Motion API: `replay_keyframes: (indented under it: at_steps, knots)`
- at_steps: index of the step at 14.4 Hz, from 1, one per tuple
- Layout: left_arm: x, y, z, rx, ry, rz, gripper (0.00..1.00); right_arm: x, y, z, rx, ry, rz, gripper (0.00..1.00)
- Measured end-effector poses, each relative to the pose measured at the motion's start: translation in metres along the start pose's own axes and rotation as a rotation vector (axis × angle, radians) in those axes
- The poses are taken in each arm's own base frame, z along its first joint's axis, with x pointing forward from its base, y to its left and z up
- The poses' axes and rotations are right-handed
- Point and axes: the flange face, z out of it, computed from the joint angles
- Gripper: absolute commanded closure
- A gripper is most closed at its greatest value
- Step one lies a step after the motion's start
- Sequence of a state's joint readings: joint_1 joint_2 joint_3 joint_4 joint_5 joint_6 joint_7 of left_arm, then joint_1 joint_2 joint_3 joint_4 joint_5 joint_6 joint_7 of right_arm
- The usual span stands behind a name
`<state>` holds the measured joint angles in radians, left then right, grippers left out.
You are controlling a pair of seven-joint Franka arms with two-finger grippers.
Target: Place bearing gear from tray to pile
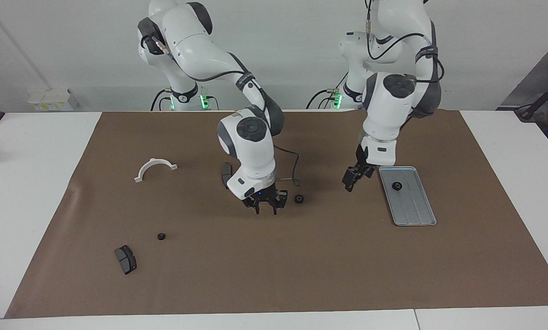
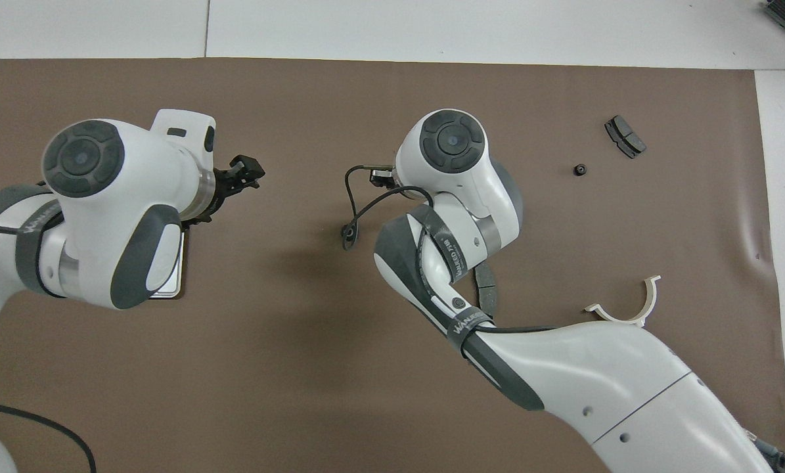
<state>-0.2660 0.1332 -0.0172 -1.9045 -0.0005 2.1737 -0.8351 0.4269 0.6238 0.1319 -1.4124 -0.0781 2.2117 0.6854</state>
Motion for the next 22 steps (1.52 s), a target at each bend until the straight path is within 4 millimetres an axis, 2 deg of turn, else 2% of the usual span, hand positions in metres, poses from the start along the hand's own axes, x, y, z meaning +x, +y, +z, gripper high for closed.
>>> replay_keyframes:
  at_steps: [2, 4, 5, 7, 9, 13, 15, 17, 18, 20, 22]
  knots:
    - [0.026, -0.030, 0.004, 0.023, -0.010, 0.004, 0.00, -0.021, -0.030, -0.001, 0.024, 0.013, -0.026, 0.40]
    - [0.051, -0.069, 0.016, 0.047, -0.026, 0.013, 0.00, -0.042, -0.058, 0.001, 0.054, 0.031, -0.051, 0.39]
    - [0.059, -0.087, 0.022, 0.055, -0.033, 0.020, 0.00, -0.048, -0.066, 0.005, 0.065, 0.037, -0.056, 0.39]
    - [0.071, -0.118, 0.036, 0.053, -0.022, 0.017, 0.00, -0.058, -0.072, 0.017, 0.067, 0.032, -0.070, 0.32]
    - [0.070, -0.137, 0.052, 0.043, -0.002, 0.004, 0.00, -0.069, -0.072, 0.033, 0.048, 0.011, -0.083, 0.32]
    - [0.055, -0.152, 0.087, 0.048, -0.009, 0.000, 0.00, -0.083, -0.059, 0.065, 0.044, 0.022, -0.099, 0.36]
    - [0.046, -0.158, 0.108, 0.045, -0.006, 0.000, 0.00, -0.084, -0.057, 0.066, 0.044, 0.024, -0.099, 0.40]
    - [0.038, -0.164, 0.120, 0.055, -0.021, -0.001, 0.00, -0.084, -0.057, 0.065, 0.043, 0.026, -0.100, 0.44]
    - [0.036, -0.166, 0.123, 0.058, -0.026, -0.001, 0.16, -0.084, -0.057, 0.065, 0.044, 0.026, -0.100, 0.45]
    - [0.035, -0.167, 0.125, 0.061, -0.031, -0.003, 0.37, -0.084, -0.057, 0.065, 0.052, 0.035, -0.100, 0.50]
    - [0.035, -0.169, 0.126, 0.063, -0.032, -0.006, 0.43, -0.085, -0.054, 0.064, 0.058, 0.045, -0.101, 0.54]
